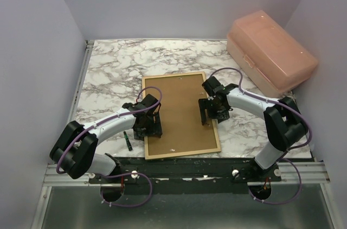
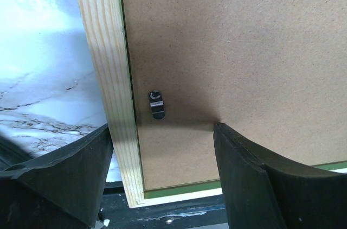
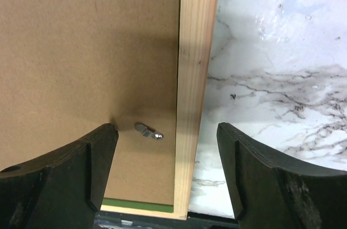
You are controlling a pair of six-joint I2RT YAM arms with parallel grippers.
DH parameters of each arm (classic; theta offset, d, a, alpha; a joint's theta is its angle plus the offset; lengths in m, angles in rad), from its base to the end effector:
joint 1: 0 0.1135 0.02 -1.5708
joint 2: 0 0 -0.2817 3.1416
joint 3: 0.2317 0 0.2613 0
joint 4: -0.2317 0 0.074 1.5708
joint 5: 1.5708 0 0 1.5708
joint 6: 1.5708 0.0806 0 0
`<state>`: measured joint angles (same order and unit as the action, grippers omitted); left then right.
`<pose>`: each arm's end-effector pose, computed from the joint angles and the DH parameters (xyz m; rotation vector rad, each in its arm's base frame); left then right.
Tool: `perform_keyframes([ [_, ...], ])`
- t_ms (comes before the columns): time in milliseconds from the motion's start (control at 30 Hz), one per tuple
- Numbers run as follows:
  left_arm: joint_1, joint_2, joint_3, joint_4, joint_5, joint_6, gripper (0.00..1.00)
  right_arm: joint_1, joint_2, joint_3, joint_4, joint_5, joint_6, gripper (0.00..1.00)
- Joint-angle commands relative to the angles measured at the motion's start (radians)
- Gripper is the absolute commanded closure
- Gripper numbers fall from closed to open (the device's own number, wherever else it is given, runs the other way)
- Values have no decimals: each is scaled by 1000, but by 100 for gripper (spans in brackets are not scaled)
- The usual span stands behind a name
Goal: Put the photo into the frame
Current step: Install the photo frame at the center of the board.
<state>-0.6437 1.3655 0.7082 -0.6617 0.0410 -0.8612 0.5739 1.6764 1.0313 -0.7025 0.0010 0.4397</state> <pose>0.1892 -0.1461 0.1317 -0.3147 2.9540 -0.3014 0.2715 0.1754 0.1379 -0.1971 2.9352 0.1587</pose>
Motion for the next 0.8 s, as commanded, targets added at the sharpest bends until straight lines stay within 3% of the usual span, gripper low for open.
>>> perform_keyframes([
  [0,-8,37,-23,101,17,-8,27,1,-50,-18,-49,-13,-19,18],
  [367,-10,43,-18,93,14,-5,27,1,19,-36,7,51,-1,29],
  [767,-15,42,-12,81,7,-1,28,-2,32,-39,33,73,68,95],
])
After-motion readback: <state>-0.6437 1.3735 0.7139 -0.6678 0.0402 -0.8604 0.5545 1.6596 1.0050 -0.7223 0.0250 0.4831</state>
